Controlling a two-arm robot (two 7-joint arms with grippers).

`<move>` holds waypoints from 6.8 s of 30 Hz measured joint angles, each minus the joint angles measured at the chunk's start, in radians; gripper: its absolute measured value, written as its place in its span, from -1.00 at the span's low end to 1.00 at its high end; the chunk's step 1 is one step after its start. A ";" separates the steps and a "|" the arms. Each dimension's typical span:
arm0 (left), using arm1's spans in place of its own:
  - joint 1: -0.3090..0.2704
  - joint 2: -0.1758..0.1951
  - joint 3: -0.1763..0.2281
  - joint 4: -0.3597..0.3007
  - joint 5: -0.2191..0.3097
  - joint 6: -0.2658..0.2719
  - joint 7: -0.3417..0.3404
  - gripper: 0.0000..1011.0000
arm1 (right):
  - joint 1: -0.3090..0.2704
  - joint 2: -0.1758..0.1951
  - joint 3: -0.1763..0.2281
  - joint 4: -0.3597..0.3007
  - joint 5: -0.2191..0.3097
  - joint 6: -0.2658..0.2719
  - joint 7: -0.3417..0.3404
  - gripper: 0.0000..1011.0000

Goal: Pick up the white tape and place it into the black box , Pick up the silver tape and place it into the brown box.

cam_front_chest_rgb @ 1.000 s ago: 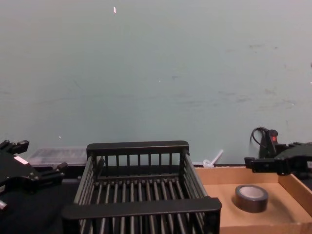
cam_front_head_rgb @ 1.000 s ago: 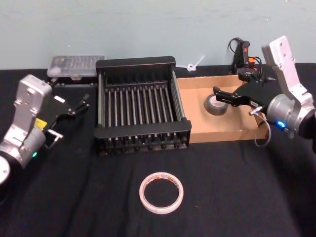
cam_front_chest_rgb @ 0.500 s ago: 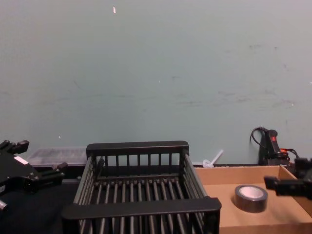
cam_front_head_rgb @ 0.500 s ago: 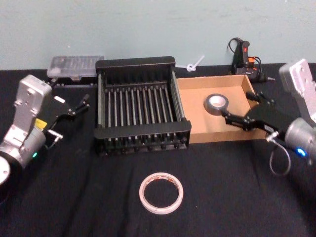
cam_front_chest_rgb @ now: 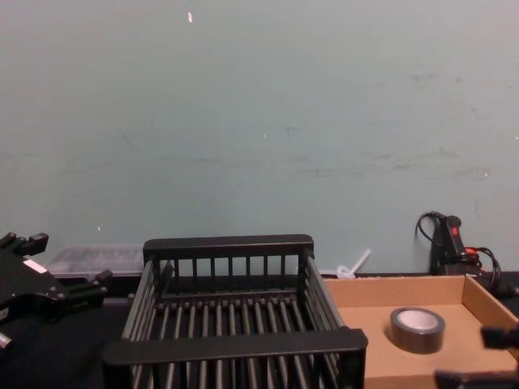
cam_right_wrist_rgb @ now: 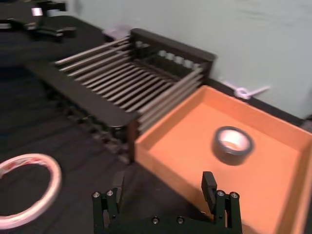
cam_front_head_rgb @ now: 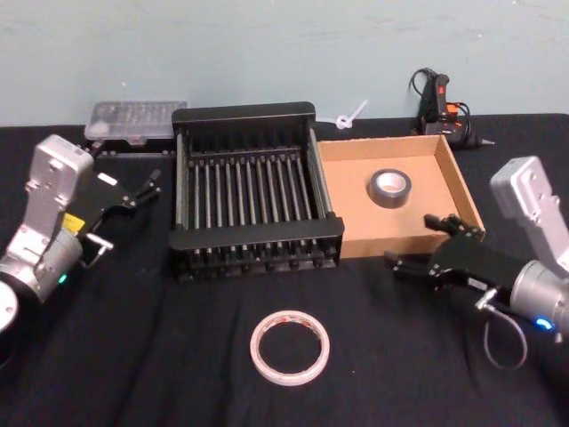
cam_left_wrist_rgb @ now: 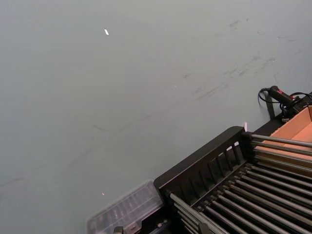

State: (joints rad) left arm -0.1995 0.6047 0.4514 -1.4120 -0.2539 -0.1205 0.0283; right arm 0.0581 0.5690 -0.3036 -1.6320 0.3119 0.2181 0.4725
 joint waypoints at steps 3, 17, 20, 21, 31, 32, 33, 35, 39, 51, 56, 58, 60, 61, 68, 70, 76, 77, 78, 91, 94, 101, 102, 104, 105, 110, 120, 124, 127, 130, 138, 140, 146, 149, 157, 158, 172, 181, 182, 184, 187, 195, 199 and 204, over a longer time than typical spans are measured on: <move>0.000 0.000 0.000 0.000 0.000 0.000 0.000 0.98 | 0.014 0.005 -0.032 0.008 0.002 -0.010 0.030 0.98; 0.000 0.000 0.000 0.000 0.000 0.000 0.000 0.98 | 0.105 -0.013 -0.169 0.075 0.005 -0.069 0.148 0.98; 0.000 0.000 0.000 0.000 0.000 0.000 0.000 0.98 | 0.123 -0.018 -0.194 0.093 0.008 -0.087 0.172 0.98; 0.000 0.000 0.000 0.000 0.000 0.000 0.000 0.98 | 0.127 -0.019 -0.199 0.097 0.009 -0.090 0.177 0.98; 0.000 0.000 0.000 0.000 0.000 0.000 0.000 0.98 | 0.173 -0.038 -0.271 0.151 0.009 -0.101 0.209 0.98; 0.000 0.000 0.000 0.000 0.000 0.000 0.000 0.98 | 0.175 -0.039 -0.275 0.154 0.009 -0.100 0.210 0.98; 0.000 0.000 0.000 0.000 0.000 0.000 0.000 0.98 | 0.179 -0.040 -0.279 0.158 0.009 -0.099 0.211 0.98; 0.000 0.000 0.000 0.000 0.000 0.000 0.000 0.98 | 0.188 -0.044 -0.291 0.168 0.009 -0.096 0.213 0.98; 0.000 0.000 0.000 0.000 0.000 0.000 0.000 0.98 | 0.203 -0.048 -0.310 0.182 0.008 -0.085 0.215 0.98; 0.000 0.000 0.000 0.000 0.000 0.000 0.000 0.98 | 0.240 -0.049 -0.356 0.208 0.006 -0.029 0.219 0.98; 0.000 0.000 0.000 0.000 0.000 0.000 0.000 0.98 | 0.246 -0.048 -0.366 0.211 0.008 -0.021 0.215 0.98; 0.000 0.000 0.000 0.000 0.000 0.000 0.000 0.98 | 0.249 -0.048 -0.369 0.212 0.009 -0.019 0.214 0.98; 0.000 0.000 0.000 0.000 0.000 0.000 0.000 0.98 | 0.250 -0.047 -0.371 0.213 0.009 -0.018 0.214 0.98; 0.000 0.000 0.000 0.000 0.000 0.000 0.000 0.98 | 0.250 -0.047 -0.373 0.213 0.010 -0.017 0.213 0.98; 0.000 0.000 0.000 0.000 0.000 0.000 0.000 0.98 | 0.253 -0.046 -0.378 0.213 0.010 -0.017 0.206 0.98; 0.000 0.000 0.000 0.000 0.000 0.000 0.000 0.98 | 0.254 -0.046 -0.380 0.215 0.009 -0.017 0.204 0.98; 0.000 0.000 0.000 0.000 0.000 0.000 0.000 0.98 | 0.254 -0.048 -0.380 0.216 0.005 -0.026 0.193 0.98; 0.000 0.000 0.000 0.000 0.000 0.000 0.000 0.98 | 0.254 -0.048 -0.380 0.216 0.003 -0.028 0.190 0.98; 0.000 0.000 0.000 0.000 0.000 0.000 0.000 0.98 | 0.252 -0.049 -0.380 0.215 0.000 -0.034 0.187 0.98; 0.000 0.000 0.000 0.000 0.000 0.000 0.000 0.98 | 0.243 -0.051 -0.374 0.209 -0.027 -0.072 0.175 0.98; 0.000 0.000 0.000 0.000 0.000 0.000 0.000 0.98 | 0.243 -0.053 -0.374 0.210 -0.031 -0.072 0.176 0.98; 0.000 0.000 0.000 0.000 0.000 0.000 0.000 0.98 | 0.241 -0.055 -0.375 0.211 -0.040 -0.072 0.178 0.98; 0.000 0.000 0.000 0.000 0.000 0.000 0.000 0.98 | 0.241 -0.055 -0.375 0.211 -0.041 -0.072 0.178 0.98; 0.000 0.000 0.000 0.000 0.000 0.000 0.000 0.98 | 0.241 -0.056 -0.375 0.213 -0.044 -0.071 0.179 0.98; 0.000 0.000 0.000 0.000 0.000 0.000 0.000 0.98 | 0.241 -0.056 -0.375 0.213 -0.044 -0.071 0.179 0.98; 0.000 0.000 0.000 0.000 0.000 0.000 0.000 0.98 | 0.239 -0.058 -0.375 0.213 -0.048 -0.066 0.180 0.98; 0.000 0.000 0.000 0.000 0.000 0.000 0.000 0.98 | 0.237 -0.060 -0.374 0.212 -0.053 -0.057 0.178 0.98; 0.000 0.000 0.000 0.000 0.000 0.000 0.000 0.98 | 0.237 -0.060 -0.374 0.212 -0.053 -0.057 0.178 0.98; 0.000 0.000 0.000 0.000 0.000 0.000 0.000 0.98 | 0.237 -0.060 -0.374 0.212 -0.052 -0.057 0.178 0.98; 0.000 0.000 0.000 0.000 0.000 0.000 0.000 0.98 | 0.237 -0.060 -0.374 0.212 -0.052 -0.057 0.178 0.90; 0.000 0.000 0.000 0.000 0.000 0.000 0.000 0.98 | 0.237 -0.060 -0.374 0.212 -0.051 -0.057 0.178 0.51; 0.000 0.000 0.000 0.000 0.000 0.000 0.000 0.98 | 0.237 -0.060 -0.374 0.212 -0.051 -0.057 0.178 0.40; 0.000 0.000 0.000 0.000 0.000 0.000 0.000 0.98 | 0.237 -0.060 -0.374 0.212 -0.051 -0.058 0.178 0.04; 0.000 0.000 0.000 0.000 0.000 0.000 0.000 0.98 | 0.237 -0.060 -0.374 0.212 -0.050 -0.058 0.178 -0.17; 0.000 0.000 0.000 0.000 0.000 0.000 0.000 0.98 | 0.237 -0.060 -0.374 0.212 -0.050 -0.058 0.178 -0.72; 0.000 0.000 0.000 0.000 0.000 0.000 0.000 0.98 | 0.237 -0.060 -0.374 0.212 -0.050 -0.058 0.178 -0.78; 0.000 0.000 0.000 0.000 0.000 0.000 0.000 0.98 | 0.236 -0.055 -0.368 0.206 -0.038 -0.061 0.192 -0.83; 0.000 0.000 0.000 0.000 0.000 0.000 0.000 0.98 | 0.226 -0.026 -0.346 0.153 -0.004 -0.080 0.207 -0.83; 0.000 0.000 0.000 0.000 0.000 0.000 0.000 0.98 | 0.225 -0.023 -0.343 0.147 0.000 -0.082 0.208 -0.83; 0.000 0.000 0.000 0.000 0.000 0.000 0.000 0.98 | 0.224 -0.015 -0.333 0.130 0.009 -0.088 0.208 -0.83; 0.000 0.000 0.000 0.000 0.000 0.000 0.000 0.98 | 0.223 -0.004 -0.317 0.109 0.023 -0.097 0.204 -0.83; 0.000 0.000 0.000 0.000 0.000 0.000 0.000 0.98 | 0.234 0.011 -0.280 0.075 0.050 -0.121 0.188 -0.83; 0.000 0.000 0.000 0.000 0.000 0.000 0.000 0.98 | 0.250 0.010 -0.265 0.071 0.057 -0.132 0.177 -0.83; 0.000 0.000 0.000 0.000 0.000 0.000 0.000 0.98 | 0.282 -0.004 -0.250 0.084 0.059 -0.146 0.160 -0.83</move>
State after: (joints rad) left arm -0.1995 0.6047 0.4514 -1.4120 -0.2539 -0.1205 0.0283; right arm 0.3398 0.5649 -0.5534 -1.5479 0.3707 0.0718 0.6325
